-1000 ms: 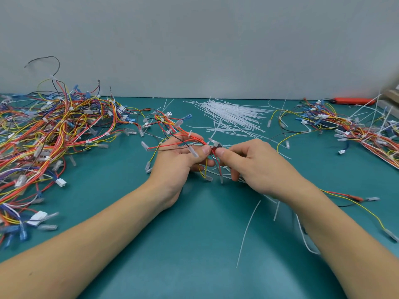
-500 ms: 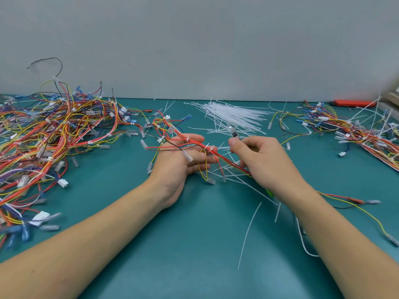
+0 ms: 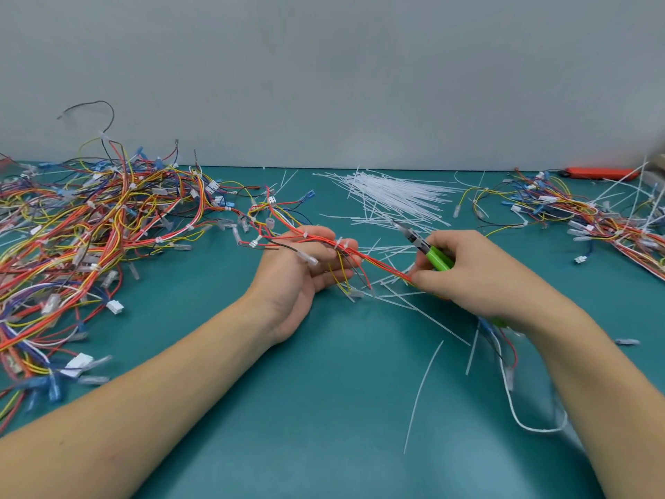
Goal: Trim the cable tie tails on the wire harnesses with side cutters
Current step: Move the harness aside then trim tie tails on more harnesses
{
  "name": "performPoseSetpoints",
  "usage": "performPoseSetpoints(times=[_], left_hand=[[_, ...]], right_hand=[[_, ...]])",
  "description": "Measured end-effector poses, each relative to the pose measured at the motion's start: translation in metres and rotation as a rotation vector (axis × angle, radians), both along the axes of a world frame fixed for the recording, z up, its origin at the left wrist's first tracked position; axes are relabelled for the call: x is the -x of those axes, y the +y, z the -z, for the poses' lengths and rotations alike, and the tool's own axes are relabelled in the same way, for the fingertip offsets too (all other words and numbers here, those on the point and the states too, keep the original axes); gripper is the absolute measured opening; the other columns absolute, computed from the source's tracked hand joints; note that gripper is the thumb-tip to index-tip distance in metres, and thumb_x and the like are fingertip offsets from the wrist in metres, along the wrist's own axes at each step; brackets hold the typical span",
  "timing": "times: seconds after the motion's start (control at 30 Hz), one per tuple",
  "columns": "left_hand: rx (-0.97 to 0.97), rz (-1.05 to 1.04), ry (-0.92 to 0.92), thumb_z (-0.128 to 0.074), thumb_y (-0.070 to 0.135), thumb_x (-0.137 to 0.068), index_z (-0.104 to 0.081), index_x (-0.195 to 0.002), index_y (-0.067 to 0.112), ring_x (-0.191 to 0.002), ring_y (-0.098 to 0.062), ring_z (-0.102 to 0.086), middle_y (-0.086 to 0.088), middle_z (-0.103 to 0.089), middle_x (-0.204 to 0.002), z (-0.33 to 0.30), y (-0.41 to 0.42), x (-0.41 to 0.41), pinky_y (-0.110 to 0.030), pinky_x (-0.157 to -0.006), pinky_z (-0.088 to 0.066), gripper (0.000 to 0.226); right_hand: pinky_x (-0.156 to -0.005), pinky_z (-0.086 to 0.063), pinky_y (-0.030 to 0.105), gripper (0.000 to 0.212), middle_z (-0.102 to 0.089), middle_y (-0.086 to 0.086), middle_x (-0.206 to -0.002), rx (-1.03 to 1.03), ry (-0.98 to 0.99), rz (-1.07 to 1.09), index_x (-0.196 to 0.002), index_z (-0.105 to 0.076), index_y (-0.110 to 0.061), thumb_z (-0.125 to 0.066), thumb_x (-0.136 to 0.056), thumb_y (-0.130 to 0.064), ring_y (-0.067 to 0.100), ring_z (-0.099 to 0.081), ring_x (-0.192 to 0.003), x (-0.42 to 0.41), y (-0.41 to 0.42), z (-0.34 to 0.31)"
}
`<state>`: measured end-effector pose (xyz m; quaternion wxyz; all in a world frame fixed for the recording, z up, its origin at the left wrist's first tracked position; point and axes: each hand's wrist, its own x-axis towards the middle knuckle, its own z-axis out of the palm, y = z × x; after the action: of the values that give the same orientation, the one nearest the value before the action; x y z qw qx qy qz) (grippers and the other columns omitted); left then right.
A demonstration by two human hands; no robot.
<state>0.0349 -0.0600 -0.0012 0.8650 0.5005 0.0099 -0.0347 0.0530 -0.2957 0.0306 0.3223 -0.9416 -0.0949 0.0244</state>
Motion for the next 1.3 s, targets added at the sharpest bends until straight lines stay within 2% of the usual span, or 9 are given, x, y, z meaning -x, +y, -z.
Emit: performPoseSetpoints(times=[0.13,0.2,0.37,0.47,0.6,0.77,0.97,1.1,1.3], left_hand=[[0.057,-0.023,0.040,-0.047,-0.012,-0.088,-0.058,-0.093,0.014,-0.079,-0.031,-0.077,-0.018,-0.077,-0.098,0.000,0.003,-0.005,-0.033,-0.070,-0.063,0.028],[0.093,-0.041,0.072,-0.046,-0.010,-0.088,-0.056,-0.095,0.015,-0.078,-0.028,-0.077,-0.015,-0.078,-0.097,-0.001,0.007,-0.008,-0.032,-0.069,-0.062,0.028],[0.145,-0.065,0.110,-0.044,-0.009,-0.087,-0.056,-0.094,0.015,-0.075,-0.027,-0.076,-0.011,-0.077,-0.091,-0.002,0.012,-0.012,-0.032,-0.066,-0.062,0.027],[0.125,-0.079,0.105,-0.045,-0.009,-0.087,-0.058,-0.095,0.013,-0.074,-0.027,-0.076,-0.008,-0.074,-0.082,-0.003,0.013,-0.013,-0.033,-0.067,-0.062,0.027],[0.146,-0.059,0.112,-0.046,-0.009,-0.088,-0.060,-0.100,0.012,-0.075,-0.027,-0.076,-0.008,-0.073,-0.078,-0.005,0.015,-0.013,-0.033,-0.069,-0.063,0.028],[0.172,-0.039,0.112,-0.049,-0.007,-0.089,-0.060,-0.101,0.011,-0.080,-0.027,-0.077,-0.008,-0.074,-0.082,-0.004,0.016,-0.013,-0.033,-0.070,-0.063,0.025],[0.145,0.013,0.078,-0.063,0.002,-0.084,-0.062,-0.100,0.013,-0.087,-0.026,-0.077,-0.007,-0.076,-0.087,-0.003,0.015,-0.012,-0.033,-0.074,-0.063,0.019],[0.118,-0.007,0.058,-0.076,0.010,-0.071,-0.062,-0.101,0.015,-0.087,-0.025,-0.077,-0.005,-0.077,-0.090,-0.002,0.013,-0.012,-0.031,-0.073,-0.062,0.034],[0.096,-0.052,0.060,-0.080,0.007,-0.071,-0.062,-0.104,0.015,-0.086,-0.024,-0.078,-0.007,-0.078,-0.092,0.000,0.011,-0.011,-0.029,-0.071,-0.061,0.038]], right_hand=[[-0.079,-0.057,0.044,0.013,-0.073,-0.006,-0.079,-0.075,0.065,-0.057,-0.085,-0.069,-0.031,-0.081,-0.080,-0.031,0.024,-0.066,-0.076,-0.001,-0.008,-0.003],[-0.082,-0.058,0.044,0.017,-0.075,-0.007,-0.084,-0.070,0.090,-0.086,-0.088,-0.069,-0.036,-0.082,-0.078,-0.032,0.025,-0.069,-0.084,0.000,-0.009,-0.004],[-0.063,-0.050,0.032,0.012,-0.067,-0.009,-0.069,-0.072,0.043,-0.061,-0.086,-0.071,-0.036,-0.076,-0.084,-0.026,0.008,-0.057,-0.057,-0.005,-0.010,0.003],[-0.058,-0.042,0.027,0.009,-0.062,-0.011,-0.064,-0.122,0.016,-0.036,-0.086,-0.072,-0.034,-0.076,-0.086,-0.026,0.002,-0.048,-0.050,-0.008,-0.012,0.006],[-0.058,-0.040,0.028,0.013,-0.059,-0.010,-0.063,-0.190,-0.025,-0.005,-0.088,-0.071,-0.038,-0.077,-0.086,-0.027,0.008,-0.047,-0.054,-0.009,-0.011,0.006],[-0.060,-0.040,0.030,0.011,-0.067,0.005,-0.074,-0.268,-0.076,0.036,-0.086,-0.072,-0.034,-0.075,-0.086,-0.023,0.010,-0.048,-0.057,-0.010,-0.010,0.006],[-0.061,-0.043,0.032,0.014,-0.067,0.001,-0.072,-0.260,-0.109,0.087,-0.085,-0.072,-0.037,-0.075,-0.086,-0.024,0.012,-0.050,-0.059,-0.011,-0.010,0.009],[-0.060,-0.043,0.031,0.013,-0.065,-0.003,-0.067,-0.247,-0.115,0.101,-0.085,-0.072,-0.036,-0.074,-0.086,-0.024,0.012,-0.049,-0.059,-0.011,-0.009,0.010],[-0.056,-0.042,0.029,0.007,-0.062,-0.008,-0.063,-0.168,-0.174,0.127,-0.082,-0.072,-0.030,-0.072,-0.087,-0.025,0.011,-0.048,-0.056,-0.009,-0.005,0.011]])
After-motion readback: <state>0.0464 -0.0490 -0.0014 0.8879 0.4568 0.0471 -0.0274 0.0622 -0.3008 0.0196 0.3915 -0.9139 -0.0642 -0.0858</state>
